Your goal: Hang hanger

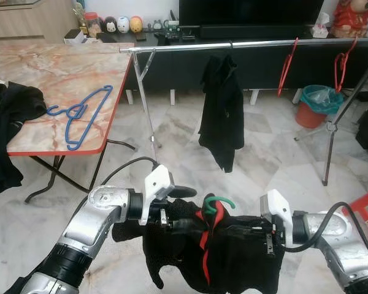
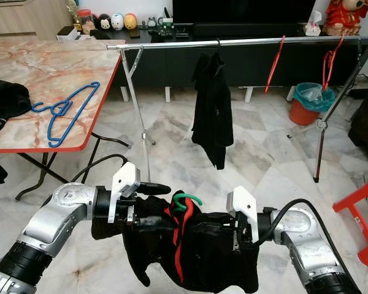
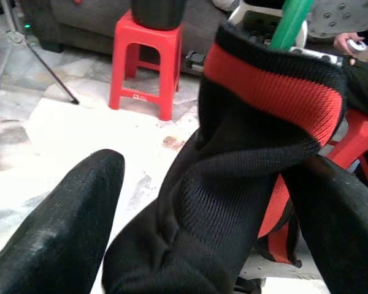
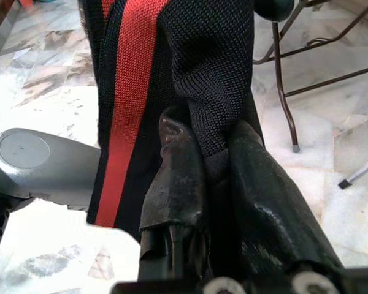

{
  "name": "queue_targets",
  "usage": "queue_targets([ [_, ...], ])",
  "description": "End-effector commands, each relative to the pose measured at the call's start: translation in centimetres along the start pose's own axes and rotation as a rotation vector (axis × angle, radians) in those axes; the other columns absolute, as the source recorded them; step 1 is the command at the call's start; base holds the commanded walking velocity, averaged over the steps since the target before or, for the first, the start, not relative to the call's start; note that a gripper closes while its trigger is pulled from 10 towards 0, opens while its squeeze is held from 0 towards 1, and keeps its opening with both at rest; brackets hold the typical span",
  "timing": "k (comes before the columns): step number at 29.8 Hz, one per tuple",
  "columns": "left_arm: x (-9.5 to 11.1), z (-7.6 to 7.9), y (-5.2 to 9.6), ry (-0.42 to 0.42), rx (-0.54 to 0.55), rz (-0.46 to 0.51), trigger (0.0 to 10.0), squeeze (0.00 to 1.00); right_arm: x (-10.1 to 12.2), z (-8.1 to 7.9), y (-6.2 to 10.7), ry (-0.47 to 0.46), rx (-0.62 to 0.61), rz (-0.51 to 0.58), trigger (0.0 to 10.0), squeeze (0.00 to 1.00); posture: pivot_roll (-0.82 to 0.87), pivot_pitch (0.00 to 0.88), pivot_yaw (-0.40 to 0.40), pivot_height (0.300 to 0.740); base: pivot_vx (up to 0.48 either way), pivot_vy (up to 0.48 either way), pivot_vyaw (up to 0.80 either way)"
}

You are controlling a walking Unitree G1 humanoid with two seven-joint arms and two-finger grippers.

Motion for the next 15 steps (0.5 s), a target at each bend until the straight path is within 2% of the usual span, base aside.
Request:
queue_targets([
  [1,0.1,0.6,-0.3,-0.017,-0.034,-0.017,10.0,0.0,1.4,0.3,-0.6,0.058,0.01,0.025,10.0,0.0,0.03,0.014,0.021,0.74,0.0,0.0,0.0],
  [3,0.1,0.8,-0.4,-0.017,-0.048,-0.021,10.0,0.0,1.4,0.4,-0.8,0.063,0.004,0.022,10.0,0.0,0.03,0.014,0.021,0.74,0.0,0.0,0.0],
  [6,-0.1,1.2,-0.6,-0.02,-0.07,-0.036,7.6,0.0,1.8,0.4,-1.0,0.075,0.002,0.037,10.0,0.0,0.03,0.015,0.022,0.74,0.0,0.0,0.0],
  [7,-0.1,1.2,-0.6,-0.02,-0.07,-0.036,7.6,0.0,1.8,0.4,-1.0,0.075,0.002,0.037,10.0,0.0,0.03,0.015,0.022,0.74,0.0,0.0,0.0],
  [8,-0.1,1.3,-0.7,-0.018,-0.073,-0.035,2.6,0.0,2.0,0.4,-1.1,0.078,0.002,0.043,10.0,0.0,0.03,0.015,0.022,0.74,0.0,0.0,0.0],
  [9,-0.1,1.4,-0.8,-0.017,-0.078,-0.037,0.1,0.0,2.2,0.4,-1.2,0.082,0.005,0.047,10.0,0.0,0.03,0.017,0.023,0.74,0.0,0.0,0.0],
  [15,-0.3,1.9,-1.0,-0.019,-0.104,-0.052,0.0,0.0,2.7,0.8,-1.4,0.098,-0.009,0.058,10.0,0.0,0.03,0.018,0.024,0.74,0.0,0.0,0.0],
])
Point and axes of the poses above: a point about 5 cm out from each wrist's last joint towards the gripper, its own y axis pointing back from the gripper into the wrist, its own x axis along the axis of the wrist's last joint, z = x × y, the point moved 5 cm from there along -y, pointing out of the wrist towards the gripper, and after that the axes turned 7 degrees about y, right-handed, at the moved point
